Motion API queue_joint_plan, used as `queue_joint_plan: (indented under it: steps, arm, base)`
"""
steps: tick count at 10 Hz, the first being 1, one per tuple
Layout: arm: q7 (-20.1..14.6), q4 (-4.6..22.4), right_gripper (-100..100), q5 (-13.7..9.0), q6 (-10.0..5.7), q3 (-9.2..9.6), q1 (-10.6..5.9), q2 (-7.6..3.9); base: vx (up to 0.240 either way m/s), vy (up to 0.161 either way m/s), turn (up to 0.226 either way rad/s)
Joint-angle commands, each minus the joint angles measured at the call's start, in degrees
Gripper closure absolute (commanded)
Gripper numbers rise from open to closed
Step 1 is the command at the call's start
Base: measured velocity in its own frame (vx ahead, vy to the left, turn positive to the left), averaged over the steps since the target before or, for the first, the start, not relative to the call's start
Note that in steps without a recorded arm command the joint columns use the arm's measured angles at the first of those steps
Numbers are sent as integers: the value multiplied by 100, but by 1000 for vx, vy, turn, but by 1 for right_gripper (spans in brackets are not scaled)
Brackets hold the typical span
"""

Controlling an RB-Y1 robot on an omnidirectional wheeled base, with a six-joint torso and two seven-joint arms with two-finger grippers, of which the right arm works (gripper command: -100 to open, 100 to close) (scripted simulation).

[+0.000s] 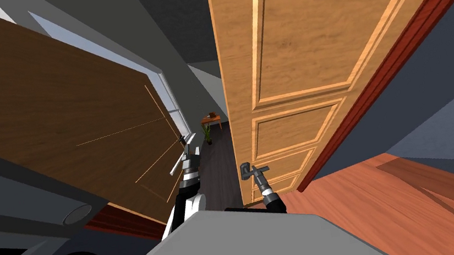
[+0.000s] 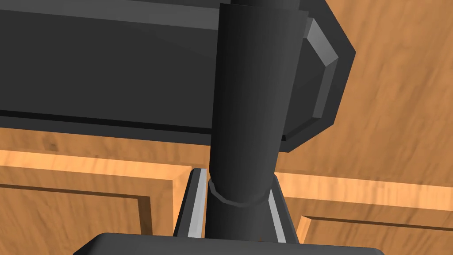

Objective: Push the door open

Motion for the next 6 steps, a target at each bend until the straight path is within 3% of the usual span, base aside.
queue_joint_plan:
  steps: [1, 6]
  arm:
    - [10, -42, 100, -36, -6, -88, -54, -41]
    - [27, 9, 100, -201, 35, -410, -176, -188]
  base:
    - [152, 78, -62]
    - [186, 111, -91]
